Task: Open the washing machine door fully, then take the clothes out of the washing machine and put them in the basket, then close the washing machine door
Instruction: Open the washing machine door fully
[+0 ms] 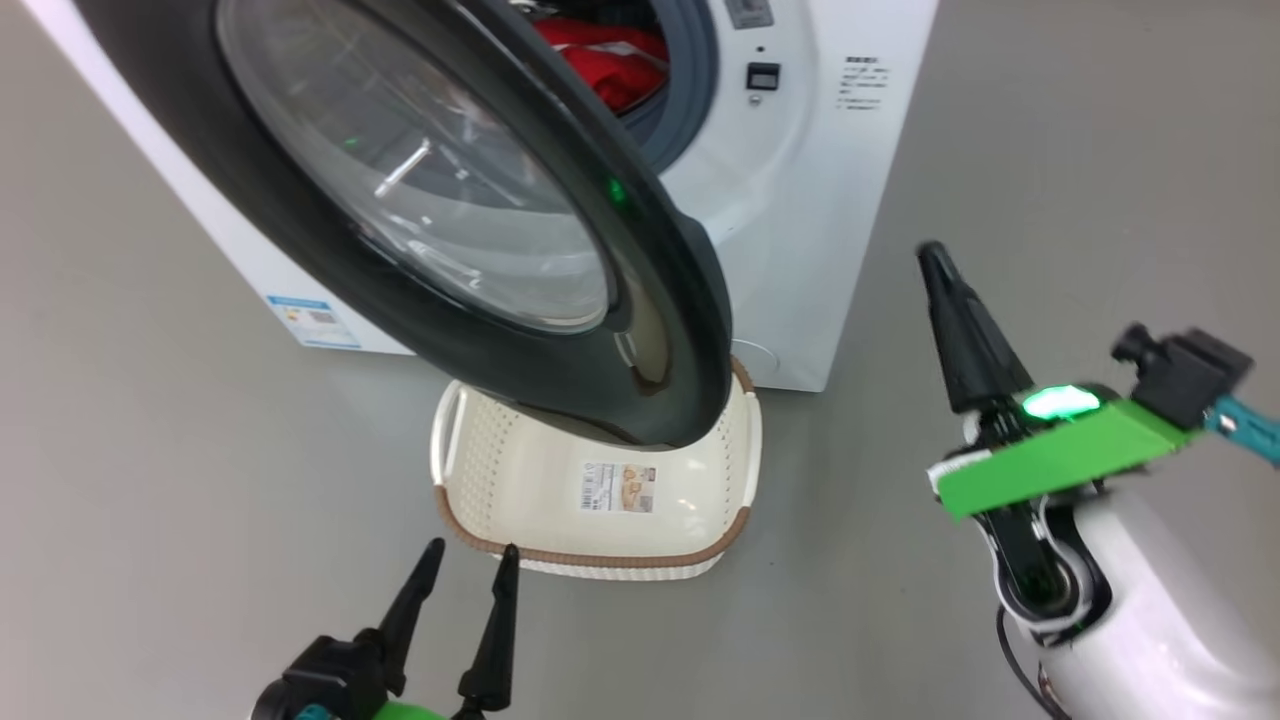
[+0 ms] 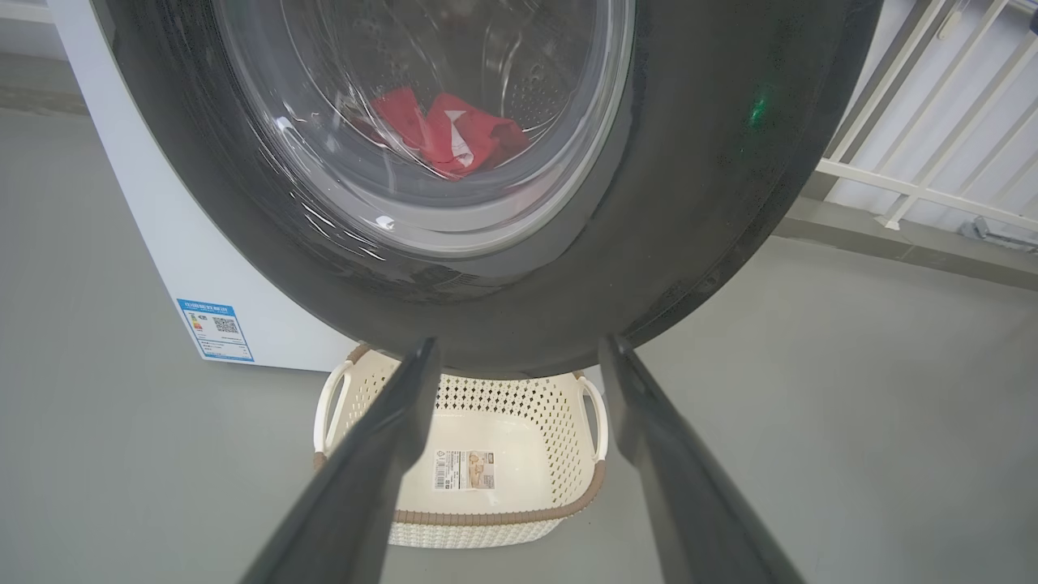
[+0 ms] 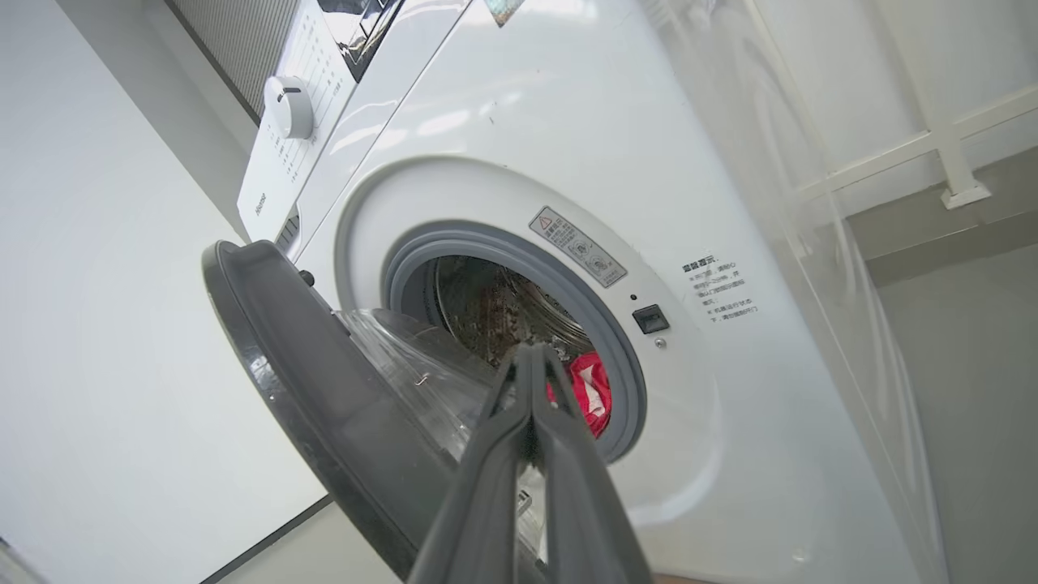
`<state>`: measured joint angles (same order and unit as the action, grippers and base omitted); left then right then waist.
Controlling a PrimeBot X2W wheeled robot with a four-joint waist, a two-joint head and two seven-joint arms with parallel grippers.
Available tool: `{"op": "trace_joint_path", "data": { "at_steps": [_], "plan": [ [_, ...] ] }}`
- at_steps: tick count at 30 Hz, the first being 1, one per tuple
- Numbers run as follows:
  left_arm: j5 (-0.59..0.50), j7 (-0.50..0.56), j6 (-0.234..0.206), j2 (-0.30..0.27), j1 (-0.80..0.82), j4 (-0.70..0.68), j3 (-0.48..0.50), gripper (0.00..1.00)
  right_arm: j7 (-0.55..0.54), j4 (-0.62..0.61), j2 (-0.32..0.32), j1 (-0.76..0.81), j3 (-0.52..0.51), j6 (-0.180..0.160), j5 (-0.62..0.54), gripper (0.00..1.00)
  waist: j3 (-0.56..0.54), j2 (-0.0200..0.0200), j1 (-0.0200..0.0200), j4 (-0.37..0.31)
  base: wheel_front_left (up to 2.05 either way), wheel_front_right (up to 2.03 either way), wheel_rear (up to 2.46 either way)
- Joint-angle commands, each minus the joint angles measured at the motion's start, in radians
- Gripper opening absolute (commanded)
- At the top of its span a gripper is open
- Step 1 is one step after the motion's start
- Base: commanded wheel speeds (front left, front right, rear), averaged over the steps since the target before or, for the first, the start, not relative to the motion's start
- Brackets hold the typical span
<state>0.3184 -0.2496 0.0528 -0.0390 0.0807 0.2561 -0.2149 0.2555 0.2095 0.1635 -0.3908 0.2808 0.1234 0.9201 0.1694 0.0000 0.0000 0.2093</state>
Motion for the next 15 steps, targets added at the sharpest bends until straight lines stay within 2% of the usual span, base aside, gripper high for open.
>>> {"op": "trace_joint_path", "data": {
  "at_steps": [1, 7, 12, 15],
  "plan": [
    [0.006, -0.012, -0.001, -0.011, 0.014, -0.027, 0.025, 1.00, 0.006, -0.017, 0.008, -0.037, 0.033, 0.007, 0.021, 0.00, 0.007, 0.0000, 0.0000, 0.018, 0.00, 0.00, 0.00],
    [0.025, -0.012, -0.001, -0.011, 0.029, -0.037, -0.008, 1.00, 0.005, 0.046, 0.079, -0.171, 0.189, 0.007, 0.225, 0.00, 0.029, 0.0000, 0.0000, 0.061, 0.00, 0.00, 0.00],
    [0.044, -0.012, -0.003, -0.011, 0.048, -0.049, -0.034, 1.00, -0.102, 0.082, 0.141, -0.254, 0.318, 0.007, 0.405, 0.00, 0.056, 0.0000, 0.0000, 0.091, 0.00, 0.00, 0.00],
    [0.054, -0.012, -0.005, -0.011, 0.057, -0.056, -0.053, 1.00, -0.168, 0.087, 0.173, -0.290, 0.376, 0.007, 0.475, 0.00, 0.068, 0.0000, 0.0000, 0.106, 0.00, 0.00, 0.00]
  ]
}}
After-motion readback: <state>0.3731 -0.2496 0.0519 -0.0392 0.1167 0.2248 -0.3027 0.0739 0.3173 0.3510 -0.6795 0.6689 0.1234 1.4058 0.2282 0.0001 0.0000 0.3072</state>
